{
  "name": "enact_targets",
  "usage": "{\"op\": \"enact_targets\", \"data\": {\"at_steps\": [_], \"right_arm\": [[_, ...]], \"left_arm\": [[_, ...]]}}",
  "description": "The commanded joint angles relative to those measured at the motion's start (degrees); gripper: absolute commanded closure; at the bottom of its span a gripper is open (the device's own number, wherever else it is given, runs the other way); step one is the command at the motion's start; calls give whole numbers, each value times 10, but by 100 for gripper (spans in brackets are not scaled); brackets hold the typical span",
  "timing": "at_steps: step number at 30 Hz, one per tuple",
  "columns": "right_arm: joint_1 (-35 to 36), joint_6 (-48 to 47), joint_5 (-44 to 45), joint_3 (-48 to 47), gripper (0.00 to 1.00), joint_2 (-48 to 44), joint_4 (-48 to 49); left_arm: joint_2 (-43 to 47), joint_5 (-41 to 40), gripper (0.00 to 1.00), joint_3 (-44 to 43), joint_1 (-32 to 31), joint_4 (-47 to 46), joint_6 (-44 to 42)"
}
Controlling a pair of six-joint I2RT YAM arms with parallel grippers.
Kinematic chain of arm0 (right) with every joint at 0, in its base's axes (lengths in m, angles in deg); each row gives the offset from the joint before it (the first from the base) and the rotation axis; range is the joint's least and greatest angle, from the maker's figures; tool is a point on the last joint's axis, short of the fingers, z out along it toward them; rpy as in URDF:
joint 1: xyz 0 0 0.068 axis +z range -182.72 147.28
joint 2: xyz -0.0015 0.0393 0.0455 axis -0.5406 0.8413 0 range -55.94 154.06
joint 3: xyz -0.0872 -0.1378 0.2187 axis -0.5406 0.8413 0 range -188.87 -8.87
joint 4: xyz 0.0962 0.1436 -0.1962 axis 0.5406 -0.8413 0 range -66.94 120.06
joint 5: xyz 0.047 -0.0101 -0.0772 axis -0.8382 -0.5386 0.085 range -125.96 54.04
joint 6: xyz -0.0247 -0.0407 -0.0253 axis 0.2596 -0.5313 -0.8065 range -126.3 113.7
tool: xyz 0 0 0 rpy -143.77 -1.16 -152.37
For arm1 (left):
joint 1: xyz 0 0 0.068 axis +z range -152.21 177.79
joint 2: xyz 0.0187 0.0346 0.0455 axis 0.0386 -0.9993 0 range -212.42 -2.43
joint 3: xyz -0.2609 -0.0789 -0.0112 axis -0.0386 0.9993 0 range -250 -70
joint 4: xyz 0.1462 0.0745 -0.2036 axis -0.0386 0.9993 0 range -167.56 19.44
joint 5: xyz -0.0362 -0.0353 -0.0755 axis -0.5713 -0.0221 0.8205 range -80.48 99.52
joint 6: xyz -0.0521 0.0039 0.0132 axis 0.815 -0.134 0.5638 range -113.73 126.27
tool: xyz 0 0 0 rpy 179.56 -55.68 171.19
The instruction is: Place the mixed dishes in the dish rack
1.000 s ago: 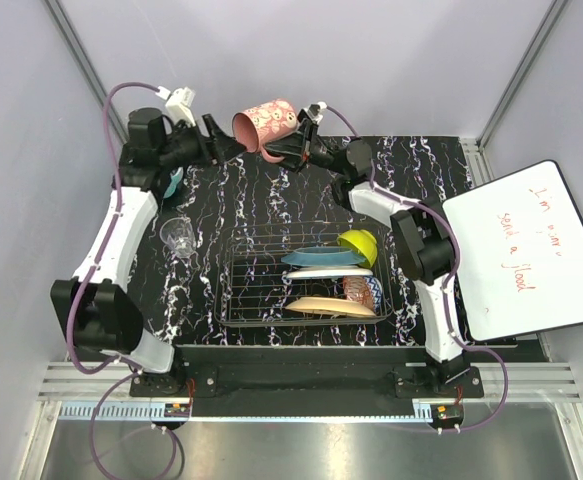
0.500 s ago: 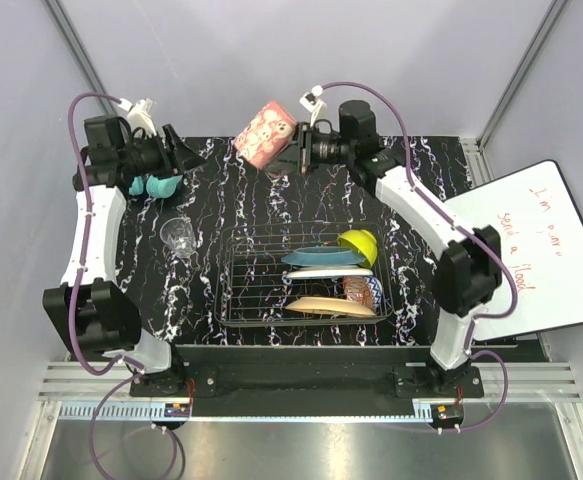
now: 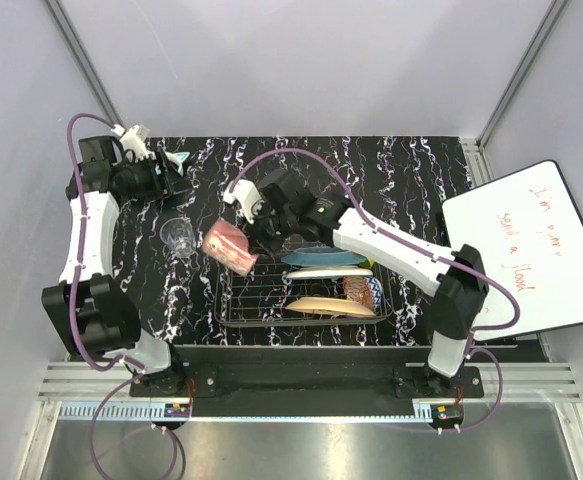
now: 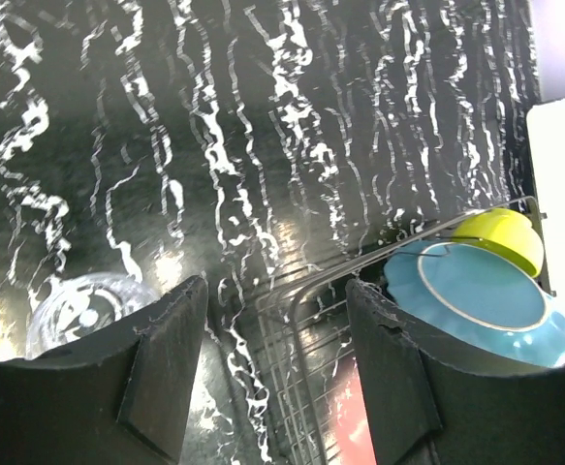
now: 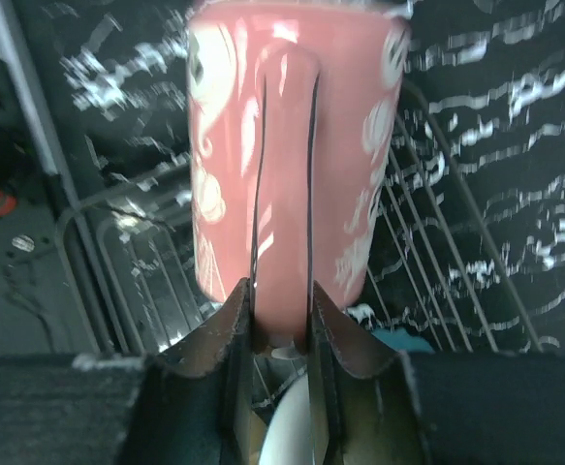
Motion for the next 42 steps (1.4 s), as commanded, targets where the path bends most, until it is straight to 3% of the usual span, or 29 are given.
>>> {"op": "enact_targets", "data": {"at_steps": [1,13,23,35,42], "right_arm": [[-5,-36,72,-15,100,-2,26],[-3,1,64,-7,100,31,54],[-1,2,125,57,100,-8,178],[-2,-16,145,19,100,-80,182],[-3,-35,151,-6,100,-55,218]], "left_arm": [[20,2,38,5,18,-1,-14],[35,19,38,36,37,-22,-8],[35,21,38,59,38,-32,-6],[18,26,38,66,37,-51,16],[19,26,38,78,38,-58,20]]}}
